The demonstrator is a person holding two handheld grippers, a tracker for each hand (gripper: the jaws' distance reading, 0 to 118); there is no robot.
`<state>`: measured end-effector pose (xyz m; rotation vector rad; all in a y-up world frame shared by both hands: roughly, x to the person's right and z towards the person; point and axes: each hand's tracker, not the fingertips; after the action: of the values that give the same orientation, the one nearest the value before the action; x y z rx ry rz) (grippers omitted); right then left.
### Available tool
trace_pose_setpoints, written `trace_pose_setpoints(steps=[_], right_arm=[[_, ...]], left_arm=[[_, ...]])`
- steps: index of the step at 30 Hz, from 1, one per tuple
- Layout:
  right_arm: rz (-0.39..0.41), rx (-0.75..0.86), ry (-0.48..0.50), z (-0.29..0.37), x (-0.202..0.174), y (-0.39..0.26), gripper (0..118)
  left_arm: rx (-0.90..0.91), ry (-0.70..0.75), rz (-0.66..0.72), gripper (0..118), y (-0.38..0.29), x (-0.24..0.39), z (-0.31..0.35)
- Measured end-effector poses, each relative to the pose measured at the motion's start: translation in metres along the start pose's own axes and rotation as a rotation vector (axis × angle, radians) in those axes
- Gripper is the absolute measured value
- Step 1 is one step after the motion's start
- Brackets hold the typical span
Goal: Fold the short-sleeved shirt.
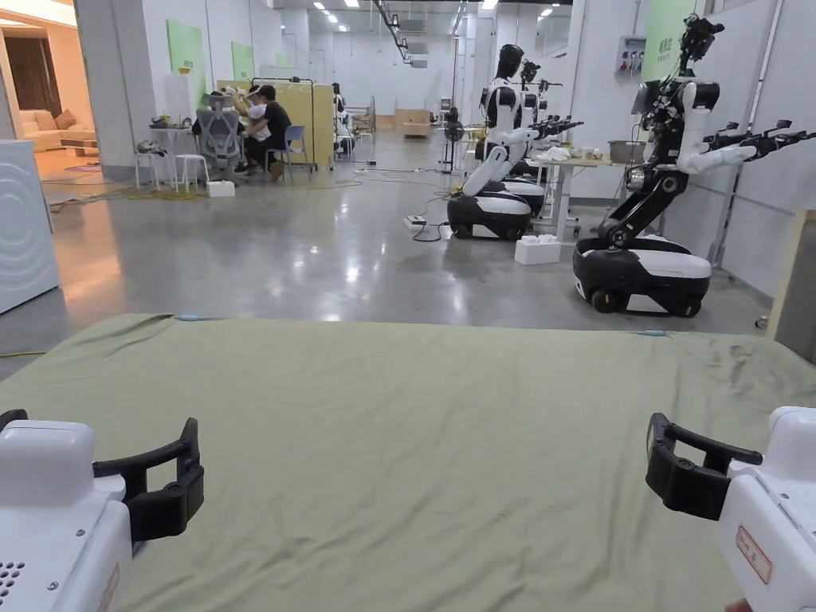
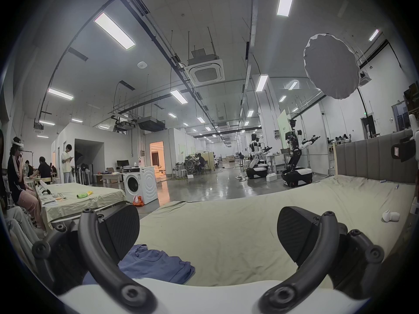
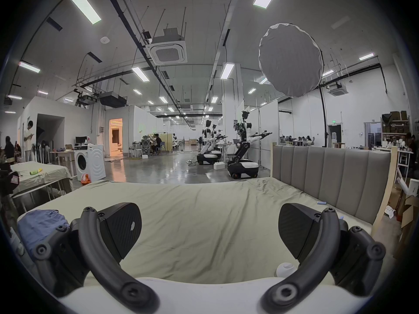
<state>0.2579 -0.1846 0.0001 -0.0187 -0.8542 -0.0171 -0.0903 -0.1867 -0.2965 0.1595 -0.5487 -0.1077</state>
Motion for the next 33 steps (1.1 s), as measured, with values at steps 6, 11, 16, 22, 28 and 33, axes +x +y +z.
trace_pose_setpoints(steps=[6, 11, 16, 22, 28, 33], right_arm=[[0.035, 0.012, -0.006, 0.003, -0.005, 0.001, 118], [0.029, -0.003, 0.009, 0.003, -0.006, 0.002, 118], [0.030, -0.019, 0.015, 0.002, -0.006, 0.002, 118], [0.010, -0.011, 0.008, 0.003, -0.004, 0.006, 118], [0.002, -0.022, 0.015, 0.001, -0.001, 0.005, 118], [0.082, 0.015, 0.009, 0.005, -0.007, 0.012, 118]], left_arm=[[0.009, -0.005, -0.007, 118, 0.002, 0.002, 0.001], [0.011, -0.003, -0.002, 118, 0.003, 0.001, 0.002], [0.016, -0.002, -0.003, 118, 0.004, 0.000, 0.003], [0.019, 0.000, -0.001, 118, 0.005, -0.001, 0.003], [0.021, -0.001, -0.004, 118, 0.005, -0.001, 0.003], [0.056, 0.027, -0.106, 118, 0.010, 0.002, 0.002]])
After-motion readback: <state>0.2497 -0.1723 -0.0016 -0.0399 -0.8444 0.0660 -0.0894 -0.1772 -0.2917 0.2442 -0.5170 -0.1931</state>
